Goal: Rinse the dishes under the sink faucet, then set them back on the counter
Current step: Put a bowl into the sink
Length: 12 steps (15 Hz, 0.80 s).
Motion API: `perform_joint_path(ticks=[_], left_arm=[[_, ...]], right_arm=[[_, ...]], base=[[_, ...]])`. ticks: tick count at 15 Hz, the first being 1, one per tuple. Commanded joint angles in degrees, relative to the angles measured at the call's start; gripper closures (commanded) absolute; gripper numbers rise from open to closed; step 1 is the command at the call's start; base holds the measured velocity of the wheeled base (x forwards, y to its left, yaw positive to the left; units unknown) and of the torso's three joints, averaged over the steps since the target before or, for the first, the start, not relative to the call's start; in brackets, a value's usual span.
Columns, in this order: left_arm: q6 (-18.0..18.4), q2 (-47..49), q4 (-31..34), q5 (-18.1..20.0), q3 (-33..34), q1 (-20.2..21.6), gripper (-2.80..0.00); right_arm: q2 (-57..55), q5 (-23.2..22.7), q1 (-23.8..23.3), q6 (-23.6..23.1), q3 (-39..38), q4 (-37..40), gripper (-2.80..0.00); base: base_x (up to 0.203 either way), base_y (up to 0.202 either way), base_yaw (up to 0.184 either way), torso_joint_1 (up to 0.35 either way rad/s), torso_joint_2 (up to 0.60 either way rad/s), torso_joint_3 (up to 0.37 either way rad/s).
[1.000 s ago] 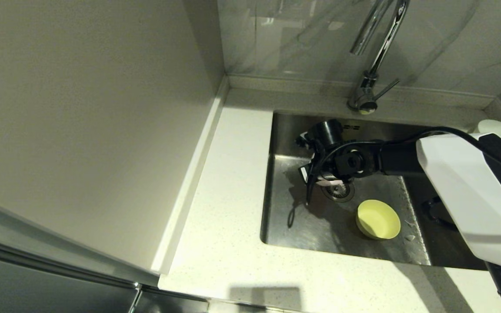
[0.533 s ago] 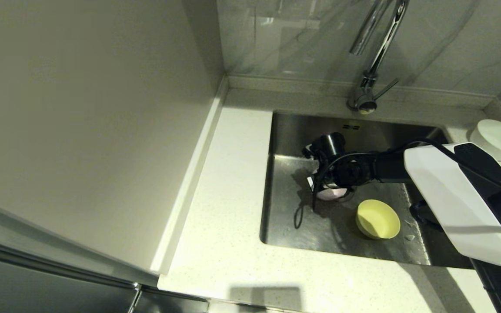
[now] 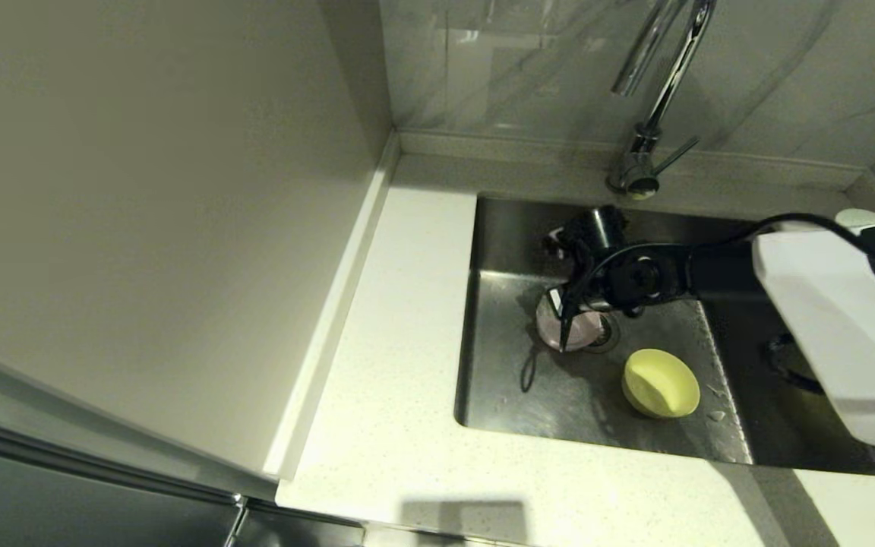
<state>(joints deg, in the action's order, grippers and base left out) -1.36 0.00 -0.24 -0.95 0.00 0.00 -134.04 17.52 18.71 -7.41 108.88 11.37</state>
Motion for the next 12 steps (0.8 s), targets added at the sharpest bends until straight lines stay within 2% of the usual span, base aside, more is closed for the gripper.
perform_joint_path(ticks=[1,3,6,7,9,12], left_arm=[[0.0,-0.1,0.0,0.0,0.0,0.0,0.0],[0.0,-0.1,0.0,0.0,0.0,0.0,0.0],[0.0,-0.1,0.0,0.0,0.0,0.0,0.0],[0.0,-0.1,0.0,0.0,0.0,0.0,0.0],[0.0,-0.1,0.0,0.0,0.0,0.0,0.0],[0.0,-0.1,0.0,0.0,0.0,0.0,0.0]], right_arm=[[11.5,0.0,-1.5,-0.1,-3.6,1.2,-2.8],[20.5,-0.7,-5.1,-0.1,-7.4,5.2,-2.8],[28.5,-2.8,-15.8,-1.5,-9.3,14.9,-2.8],[29.3,-3.8,-18.7,-2.3,-9.1,17.0,0.0],[29.6,-5.8,-22.2,-3.9,-6.8,18.2,0.0],[26.9,-6.4,-24.7,-4.9,-1.0,18.3,0.0]], base=[[0.0,0.0,0.0,0.0,0.0,0.0],[0.0,0.0,0.0,0.0,0.0,0.0],[0.0,0.0,0.0,0.0,0.0,0.0],[0.0,0.0,0.0,0.0,0.0,0.0],[0.0,0.0,0.0,0.0,0.0,0.0],[0.0,0.0,0.0,0.0,0.0,0.0]])
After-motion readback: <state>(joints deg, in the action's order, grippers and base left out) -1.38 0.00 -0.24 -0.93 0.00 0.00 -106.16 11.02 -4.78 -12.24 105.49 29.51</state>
